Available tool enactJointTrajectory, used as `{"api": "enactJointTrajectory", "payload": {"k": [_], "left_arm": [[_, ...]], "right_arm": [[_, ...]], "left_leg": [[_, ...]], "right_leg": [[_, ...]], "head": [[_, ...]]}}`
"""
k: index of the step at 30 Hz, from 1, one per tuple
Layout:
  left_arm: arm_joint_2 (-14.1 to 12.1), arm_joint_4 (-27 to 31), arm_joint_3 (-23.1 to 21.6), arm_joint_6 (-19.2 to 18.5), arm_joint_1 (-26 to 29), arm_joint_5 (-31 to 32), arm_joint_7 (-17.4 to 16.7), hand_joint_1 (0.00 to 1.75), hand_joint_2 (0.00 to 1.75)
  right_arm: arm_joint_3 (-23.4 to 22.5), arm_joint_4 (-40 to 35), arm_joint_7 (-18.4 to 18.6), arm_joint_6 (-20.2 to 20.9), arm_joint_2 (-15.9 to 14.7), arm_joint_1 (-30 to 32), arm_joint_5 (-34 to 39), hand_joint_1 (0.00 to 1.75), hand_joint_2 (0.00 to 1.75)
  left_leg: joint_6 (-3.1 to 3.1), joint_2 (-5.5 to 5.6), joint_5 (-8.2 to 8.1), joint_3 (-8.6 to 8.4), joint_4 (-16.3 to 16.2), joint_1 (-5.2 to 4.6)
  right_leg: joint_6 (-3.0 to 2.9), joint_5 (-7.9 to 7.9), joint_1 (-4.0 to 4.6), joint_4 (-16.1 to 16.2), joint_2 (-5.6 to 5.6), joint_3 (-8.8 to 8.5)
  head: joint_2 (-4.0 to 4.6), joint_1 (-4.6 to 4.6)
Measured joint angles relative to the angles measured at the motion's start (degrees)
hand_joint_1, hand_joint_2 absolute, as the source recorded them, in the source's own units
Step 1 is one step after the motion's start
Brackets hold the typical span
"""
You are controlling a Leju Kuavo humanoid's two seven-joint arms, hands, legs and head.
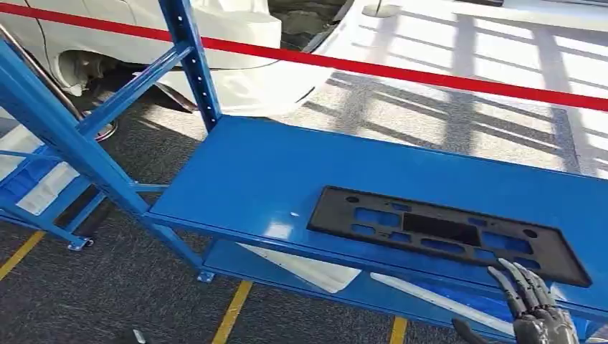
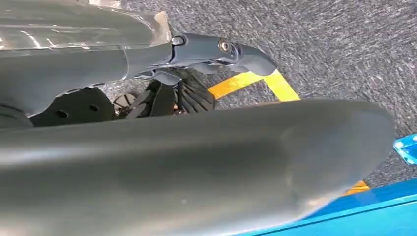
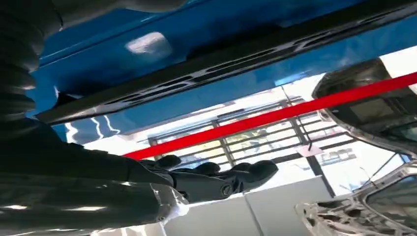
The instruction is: Take the parts from the cabinet and place them on the table.
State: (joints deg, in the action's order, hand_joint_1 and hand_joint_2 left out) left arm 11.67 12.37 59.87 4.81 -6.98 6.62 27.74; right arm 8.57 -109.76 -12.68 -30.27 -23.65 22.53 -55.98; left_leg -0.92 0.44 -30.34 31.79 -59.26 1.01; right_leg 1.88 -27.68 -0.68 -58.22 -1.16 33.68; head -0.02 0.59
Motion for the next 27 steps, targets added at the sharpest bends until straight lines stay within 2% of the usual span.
{"api": "enactJointTrajectory", "payload": {"k": [10,13,16,21,27], "left_arm": [[0.00,0.00,0.00,-0.07,0.00,0.00,-0.09,0.00,0.00],[0.00,0.00,0.00,-0.11,0.00,0.00,-0.20,0.00,0.00],[0.00,0.00,0.00,-0.44,-0.02,0.00,-0.35,0.00,0.00],[0.00,0.00,0.00,-0.79,-0.07,0.00,-0.59,0.00,0.00],[0.00,0.00,-0.02,-1.09,-0.22,0.00,-1.01,0.00,0.00]], "right_arm": [[-3.48,-2.58,-1.77,0.94,-1.10,0.75,1.20,0.02,1.75],[-3.83,-2.73,-2.40,2.58,-1.14,0.75,1.51,0.03,1.75],[-4.49,-2.78,-2.93,6.90,-2.08,0.74,4.09,0.07,1.75],[-5.64,-3.17,-4.37,13.69,-5.65,0.62,8.33,0.12,1.75],[-6.69,-3.63,-5.92,18.78,-9.05,-0.58,10.82,0.09,1.75]], "left_leg": [[0.02,0.00,0.01,-0.01,0.01,0.04],[0.02,0.00,0.01,0.00,0.00,0.03],[0.02,0.00,0.00,-0.01,0.00,0.02],[0.01,0.00,0.00,0.00,0.00,0.00],[0.01,0.00,0.00,-0.01,-0.01,0.01]], "right_leg": [[0.00,0.00,0.03,-0.02,-0.01,0.00],[0.00,0.00,0.02,-0.02,-0.01,-0.01],[0.00,0.00,0.01,-0.02,-0.01,0.00],[0.00,0.00,0.00,-0.02,-0.01,-0.01],[0.00,0.00,0.01,-0.02,0.00,0.00]], "head": [[0.00,0.00],[0.00,0.00],[0.00,0.00],[0.00,0.00],[0.00,0.00]]}}
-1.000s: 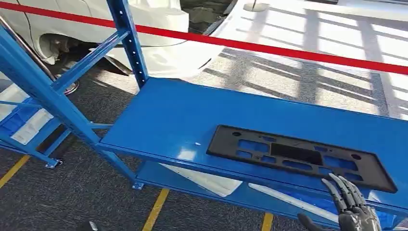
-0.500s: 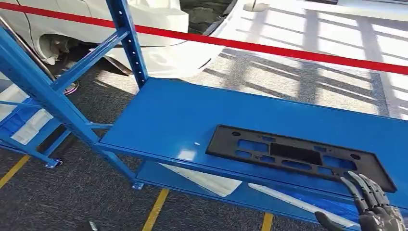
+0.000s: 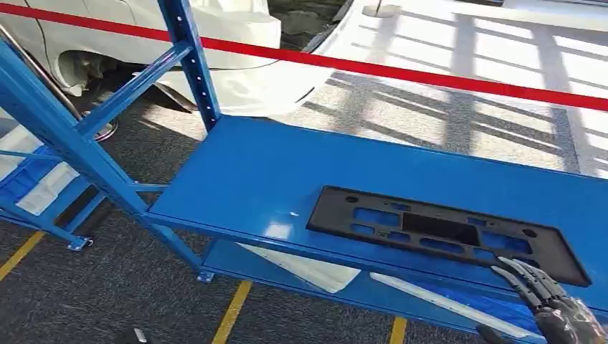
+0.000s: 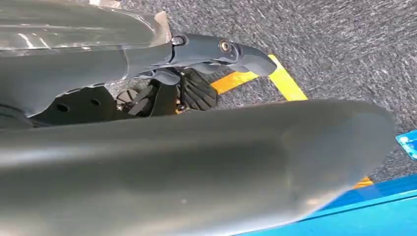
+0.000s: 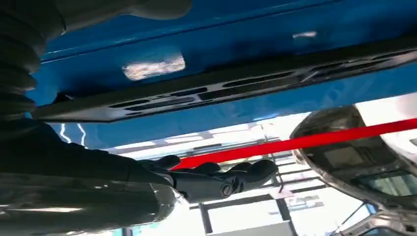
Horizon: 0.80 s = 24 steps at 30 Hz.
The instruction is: Take the parts from the cabinet and place them on the table.
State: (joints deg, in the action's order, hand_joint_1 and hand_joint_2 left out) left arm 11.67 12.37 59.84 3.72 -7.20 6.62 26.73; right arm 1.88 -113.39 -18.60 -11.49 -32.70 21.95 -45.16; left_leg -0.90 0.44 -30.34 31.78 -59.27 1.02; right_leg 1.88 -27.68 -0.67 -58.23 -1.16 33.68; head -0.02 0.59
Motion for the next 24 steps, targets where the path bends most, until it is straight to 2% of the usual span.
{"api": "enactJointTrajectory", "payload": {"k": [6,9,10,15,18,20,24], "left_arm": [[0.00,0.00,-0.11,-0.02,-0.10,0.00,-0.20,0.00,0.00],[0.00,0.00,-0.15,-0.07,-0.22,0.00,-0.24,0.00,0.00],[0.00,0.00,-0.15,-0.09,-0.26,0.00,-0.26,0.00,0.00],[0.00,0.00,-0.24,-0.11,-0.37,0.00,-0.48,0.00,0.00],[0.00,0.00,-0.28,-0.11,-0.43,0.00,-0.50,0.00,0.00],[0.00,0.00,-0.33,-0.11,-0.46,0.00,-0.52,0.00,0.00],[0.00,0.00,-0.37,-0.11,-0.56,0.00,-0.68,0.00,0.00]], "right_arm": [[-0.50,-0.39,-0.44,3.89,-2.49,-2.03,0.02,0.10,1.75],[-0.46,-0.39,-0.24,5.44,-3.50,-3.52,-0.81,0.19,1.75],[-0.44,-0.37,-0.04,5.97,-3.78,-4.11,-1.14,0.37,1.75],[0.41,0.30,0.90,9.28,-6.01,-7.70,-2.12,0.42,1.75],[1.09,1.16,1.46,10.81,-7.45,-10.11,-2.41,0.37,1.75],[1.60,1.82,1.68,11.56,-8.22,-11.64,-2.43,0.42,1.75],[2.73,3.85,3.13,12.78,-9.68,-14.61,-3.52,0.42,1.75]], "left_leg": [[0.00,0.00,0.00,0.00,0.00,0.01],[0.00,0.00,0.01,0.00,0.00,0.00],[0.00,0.00,0.00,0.00,0.00,0.00],[0.00,-0.01,0.01,0.00,-0.01,0.00],[0.00,0.00,0.01,0.01,-0.01,0.00],[0.00,0.00,0.01,0.00,-0.01,0.00],[0.00,0.00,0.01,0.00,-0.01,0.00]], "right_leg": [[0.00,0.00,0.00,-0.01,-0.01,0.00],[0.00,0.00,0.00,-0.01,-0.01,0.00],[0.00,0.00,0.00,-0.01,-0.02,0.00],[0.00,0.01,0.00,-0.01,-0.01,-0.01],[0.00,0.01,0.00,-0.01,0.00,-0.01],[0.00,0.01,0.00,-0.01,-0.01,0.00],[0.00,0.01,0.00,-0.01,-0.01,0.00]], "head": [[0.00,0.00],[0.00,0.00],[0.00,0.00],[0.00,0.00],[0.00,0.00],[0.00,0.00],[0.00,0.00]]}}
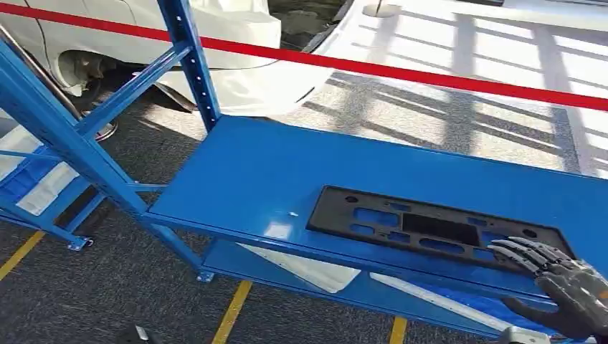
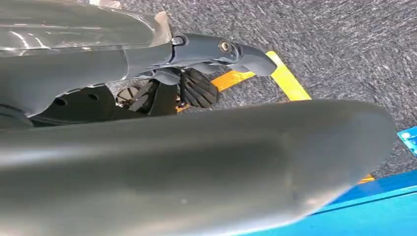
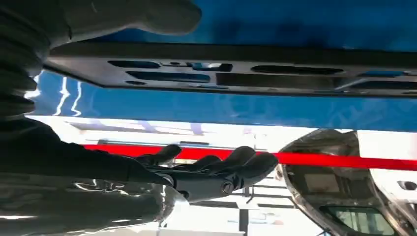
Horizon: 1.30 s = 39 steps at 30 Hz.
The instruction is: Take the parts from the cabinet and place them on the table.
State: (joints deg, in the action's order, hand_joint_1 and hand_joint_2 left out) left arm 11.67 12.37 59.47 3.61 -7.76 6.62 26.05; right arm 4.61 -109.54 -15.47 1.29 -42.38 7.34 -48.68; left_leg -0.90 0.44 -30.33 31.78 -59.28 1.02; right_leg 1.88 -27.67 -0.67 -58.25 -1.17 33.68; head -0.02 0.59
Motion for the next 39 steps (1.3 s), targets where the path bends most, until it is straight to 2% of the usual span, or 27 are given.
{"api": "enactJointTrajectory", "payload": {"k": [10,19,25,26,32,33,39], "left_arm": [[0.00,0.00,-0.26,0.00,-0.01,0.00,-0.20,0.00,0.00],[0.00,0.00,-0.37,-0.02,-0.27,0.00,-0.50,0.00,0.00],[0.00,0.00,-0.81,-0.06,-0.47,0.00,-0.74,0.00,0.00],[0.02,0.00,-0.87,-0.09,-0.47,0.00,-0.74,0.00,0.00],[0.02,0.00,-1.42,-0.11,-0.60,0.00,-0.76,0.00,0.00],[0.02,0.00,-1.44,-0.11,-0.63,0.00,-0.76,0.00,0.00],[0.02,0.00,-1.55,-0.09,-0.74,0.00,-0.78,0.00,0.00]], "right_arm": [[2.03,5.14,1.27,0.83,-1.42,-3.54,-0.87,0.42,1.75],[5.44,10.27,1.55,2.67,-1.22,-8.03,-2.54,0.42,1.75],[8.37,13.76,1.57,2.93,-0.35,-10.79,-2.97,0.44,1.75],[8.70,14.32,1.57,2.93,-0.13,-11.21,-3.04,0.38,1.75],[11.24,18.29,1.59,2.86,1.25,-13.92,-3.43,0.42,1.75],[11.60,18.86,1.66,2.80,1.49,-14.24,-3.54,0.33,1.75],[13.46,21.92,2.62,1.79,2.45,-16.18,-3.78,0.37,1.75]], "left_leg": [[0.00,0.01,0.00,0.02,0.00,0.00],[0.00,0.01,0.01,0.03,0.00,0.00],[0.00,0.02,0.01,0.03,0.00,0.01],[0.00,0.02,0.01,0.03,0.00,0.01],[0.00,0.02,0.01,0.03,0.00,0.01],[0.00,0.02,0.01,0.03,0.00,0.01],[0.00,0.02,0.02,0.03,0.00,0.01]], "right_leg": [[0.00,0.00,0.00,0.00,0.02,0.01],[0.00,0.01,0.00,-0.01,0.02,0.00],[0.00,0.01,0.00,-0.03,0.03,0.01],[0.00,0.01,0.00,-0.03,0.01,0.01],[0.00,0.01,0.00,-0.03,0.03,0.01],[0.00,0.01,0.00,-0.03,0.03,0.01],[0.00,0.01,0.00,-0.04,0.03,0.01]], "head": [[0.00,0.00],[0.00,0.00],[0.00,0.00],[0.00,0.00],[0.00,0.00],[0.00,0.00],[0.00,0.00]]}}
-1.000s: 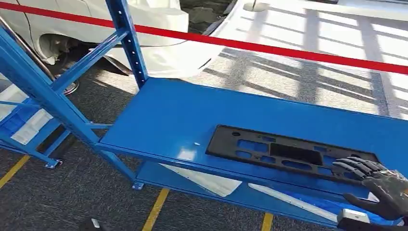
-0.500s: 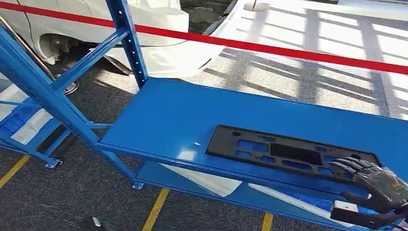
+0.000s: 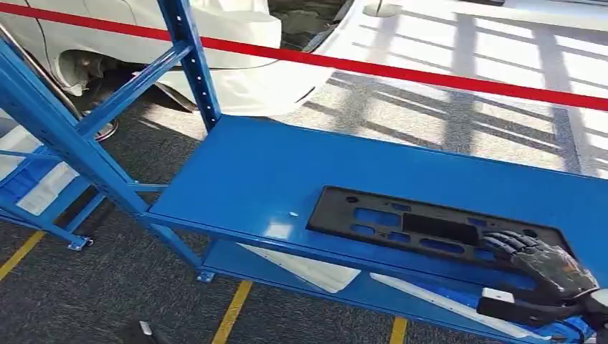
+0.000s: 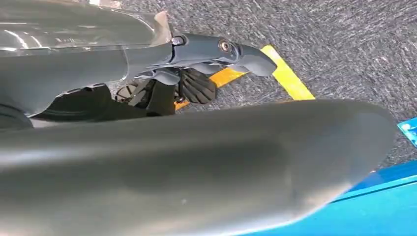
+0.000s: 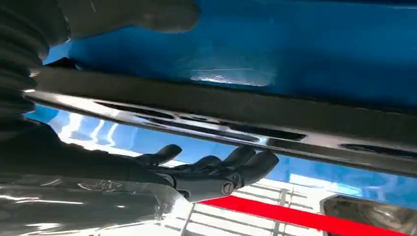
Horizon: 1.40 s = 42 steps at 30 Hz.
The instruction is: Take the parts from the cabinet and place them on the table.
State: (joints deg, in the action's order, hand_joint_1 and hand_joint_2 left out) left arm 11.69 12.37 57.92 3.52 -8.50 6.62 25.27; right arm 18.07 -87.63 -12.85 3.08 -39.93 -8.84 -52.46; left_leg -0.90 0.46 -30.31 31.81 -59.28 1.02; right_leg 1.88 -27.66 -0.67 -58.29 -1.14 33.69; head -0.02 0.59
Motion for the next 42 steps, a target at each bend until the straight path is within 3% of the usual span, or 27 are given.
{"api": "enactJointTrajectory", "payload": {"k": [2,7,12,30,42], "left_arm": [[0.00,0.00,0.00,0.00,0.00,0.00,0.00,0.00,0.00],[0.00,0.00,-0.02,-0.17,0.02,0.00,0.00,0.00,0.00],[0.00,0.00,-0.02,-0.26,0.03,0.00,0.02,0.00,0.00],[0.00,0.00,-0.11,-0.52,0.03,0.00,0.00,0.00,0.00],[0.00,0.00,-0.15,-0.55,0.31,0.00,-0.24,0.00,0.00]], "right_arm": [[0.18,0.68,0.09,-0.27,0.11,-0.25,-0.02,0.49,1.75],[0.22,1.71,0.83,-1.01,0.15,-0.29,0.02,0.42,1.75],[0.05,2.30,1.27,-1.77,0.35,-0.26,-0.04,0.52,1.75],[-1.09,5.77,3.10,-3.76,1.68,-0.95,-3.41,0.38,1.75],[-1.96,8.37,4.22,-7.24,3.41,-1.33,-6.03,0.42,1.75]], "left_leg": [[0.00,0.00,0.00,0.00,0.00,0.00],[0.00,0.01,0.00,0.01,0.00,0.00],[0.00,0.01,0.00,0.00,0.00,0.00],[0.00,0.01,0.00,-0.01,0.00,0.00],[0.00,0.00,0.00,-0.03,0.00,0.00]], "right_leg": [[0.00,0.00,0.00,0.00,0.01,0.00],[0.00,0.00,0.00,0.00,0.01,0.01],[0.00,0.00,0.00,0.00,0.01,0.01],[0.00,0.00,0.00,0.00,0.01,0.00],[0.00,0.00,0.00,0.00,0.00,-0.03]], "head": [[0.00,0.00],[0.00,0.00],[0.00,0.00],[0.00,0.00],[0.00,0.00]]}}
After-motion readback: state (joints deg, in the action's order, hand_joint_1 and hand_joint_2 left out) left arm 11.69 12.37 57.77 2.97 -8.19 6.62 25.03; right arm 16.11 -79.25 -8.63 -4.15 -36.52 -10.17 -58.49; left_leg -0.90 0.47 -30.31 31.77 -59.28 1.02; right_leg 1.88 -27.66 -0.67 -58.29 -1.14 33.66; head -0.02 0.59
